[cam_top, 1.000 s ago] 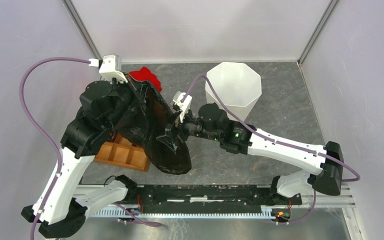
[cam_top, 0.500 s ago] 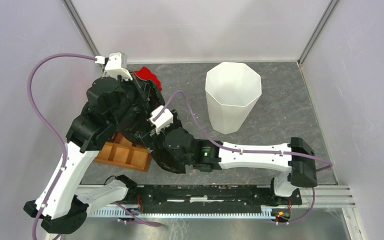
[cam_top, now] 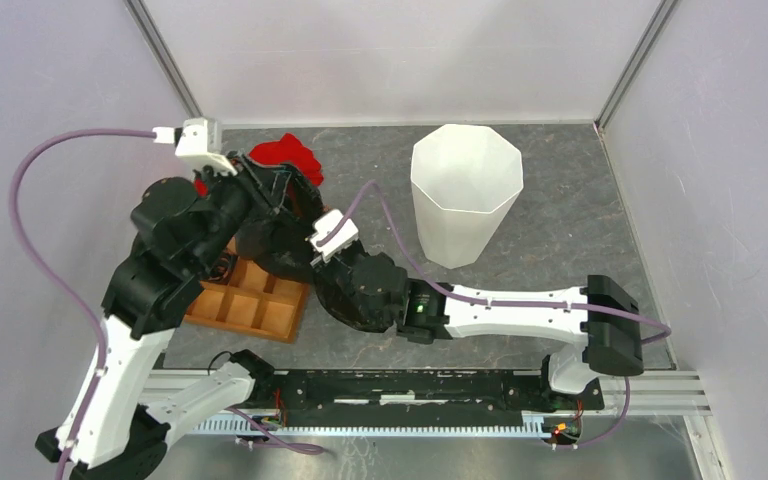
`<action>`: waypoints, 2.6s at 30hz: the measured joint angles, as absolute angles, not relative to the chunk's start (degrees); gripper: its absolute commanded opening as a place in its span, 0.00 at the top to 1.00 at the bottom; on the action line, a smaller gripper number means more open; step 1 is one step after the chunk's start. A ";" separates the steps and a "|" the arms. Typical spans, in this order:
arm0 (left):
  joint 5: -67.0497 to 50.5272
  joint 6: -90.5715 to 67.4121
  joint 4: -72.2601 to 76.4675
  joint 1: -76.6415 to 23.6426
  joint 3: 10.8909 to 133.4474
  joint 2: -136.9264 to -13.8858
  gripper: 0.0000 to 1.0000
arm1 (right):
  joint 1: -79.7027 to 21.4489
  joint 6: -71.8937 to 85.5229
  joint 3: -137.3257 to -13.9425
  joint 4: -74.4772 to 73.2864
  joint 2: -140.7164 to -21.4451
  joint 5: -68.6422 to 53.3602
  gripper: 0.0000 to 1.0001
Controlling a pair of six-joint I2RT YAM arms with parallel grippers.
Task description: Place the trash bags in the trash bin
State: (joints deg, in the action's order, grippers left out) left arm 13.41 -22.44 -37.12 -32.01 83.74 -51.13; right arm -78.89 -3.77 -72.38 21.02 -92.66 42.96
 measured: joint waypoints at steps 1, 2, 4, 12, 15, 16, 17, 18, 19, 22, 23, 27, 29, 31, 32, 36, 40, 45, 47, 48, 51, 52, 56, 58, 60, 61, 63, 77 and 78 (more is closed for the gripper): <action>13.43 -21.82 -37.12 -32.01 83.74 -50.30 0.44 | -78.41 -4.01 -72.36 21.12 -91.98 41.52 0.99; 13.43 -21.10 -37.10 -32.01 83.74 -49.39 0.32 | -77.76 -4.16 -72.36 21.30 -91.24 40.14 0.99; 13.37 -19.97 -36.93 -32.01 83.74 -47.13 0.11 | -75.79 -4.19 -72.53 21.10 -89.30 36.62 0.99; 12.97 -17.72 -33.23 -32.01 83.61 -37.21 0.00 | -66.19 -4.45 -89.41 9.02 -86.50 24.18 0.99; 13.15 -17.50 -32.14 -32.01 83.64 -35.35 0.00 | -64.58 -5.67 -97.27 3.57 -85.65 22.61 0.99; 13.32 -17.50 -32.03 -32.01 83.61 -35.20 0.00 | -64.23 -6.31 -99.37 1.76 -84.95 22.61 0.99; 13.50 -17.50 -31.88 -32.01 83.57 -35.14 0.00 | -63.75 -7.31 -101.80 -0.38 -83.85 22.90 0.99; 13.80 -17.50 -31.62 -32.01 83.35 -35.14 0.00 | -63.31 -8.25 -103.42 -1.80 -82.87 23.18 0.99; 14.11 -17.50 -31.57 -32.01 83.13 -35.20 0.00 | -62.92 -9.17 -104.66 -2.96 -81.80 23.62 0.99; 15.42 -17.52 -31.59 -32.01 82.76 -36.16 0.00 | -61.89 -11.97 -106.78 -5.72 -77.45 26.02 0.99; 15.88 -17.52 -31.57 -32.01 82.76 -36.88 0.00 | -61.63 -12.75 -106.76 -6.48 -75.64 26.70 0.99; 16.32 -17.58 -31.48 -32.01 82.94 -41.25 0.00 | -60.99 -15.62 -104.47 -7.44 -69.69 29.98 1.00; 15.84 -17.69 -31.11 -32.01 83.29 -44.77 0.00 | -60.64 -18.11 -102.43 -7.14 -67.72 32.49 1.00; 14.24 -18.24 -30.04 -32.01 83.81 -48.93 0.00 | -60.05 -20.64 -101.23 -7.27 -66.59 35.27 1.00; 12.86 -18.59 -29.32 -32.01 84.18 -51.16 0.00 | -59.61 -21.61 -100.86 -7.20 -66.54 36.25 1.00; 5.26 -20.32 -25.63 -32.01 86.35 -59.77 0.00 | -57.69 -23.75 -97.12 -7.01 -65.98 36.75 1.00; -3.03 -25.19 -19.66 -32.21 88.71 -70.89 0.03 | -53.80 -22.55 -94.91 -8.60 -66.65 32.67 0.99; -5.89 -32.18 -13.10 -34.28 85.23 -76.88 0.08 | -50.39 -13.89 -95.24 -8.86 -68.01 20.40 1.00; -5.82 -33.78 -11.64 -36.01 83.74 -77.14 0.08 | -50.35 -9.74 -97.32 -9.10 -69.82 14.04 1.00; -5.39 -34.39 -10.72 -36.88 82.83 -76.99 0.08 | -50.35 -7.53 -98.70 -9.02 -71.11 10.94 1.00; -3.27 -34.94 -9.30 -38.15 80.38 -75.40 0.06 | -50.09 -1.39 -100.18 -8.45 -73.54 4.99 1.00; -2.24 -34.94 -9.32 -38.15 79.59 -74.56 0.05 | -49.71 0.75 -100.03 -8.34 -73.95 3.73 0.99; 2.31 -34.92 -10.09 -37.93 78.02 -70.94 0.03 | -41.80 13.47 -94.41 -3.88 -73.97 -2.07 0.99; 3.88 -34.87 -10.13 -37.95 78.02 -69.56 0.03 | -36.23 21.06 -91.11 -1.26 -74.35 -5.61 0.99; 4.60 -34.81 -10.11 -37.95 78.02 -68.84 0.02 | -31.92 28.67 -87.99 2.11 -75.16 -9.21 0.99; 4.91 -34.70 -10.13 -37.95 78.02 -68.73 0.02 | -30.50 32.10 -86.39 3.90 -75.55 -10.81 0.99; 5.52 -34.24 -10.20 -37.95 78.02 -68.86 0.02 | -28.91 38.96 -83.18 7.29 -76.16 -14.22 0.99; -5.04 -33.01 -1.48 -38.15 78.91 -78.17 0.25 | -25.12 65.71 -80.77 25.89 -79.35 -26.57 0.99; -5.58 -33.01 -0.45 -38.44 79.22 -79.20 0.28 | -25.12 66.63 -80.64 26.76 -79.35 -26.72 0.99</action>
State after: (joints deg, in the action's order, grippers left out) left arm -5.58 -33.01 -0.45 -38.44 79.22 -79.20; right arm -25.12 66.63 -80.64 26.76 -79.35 -26.72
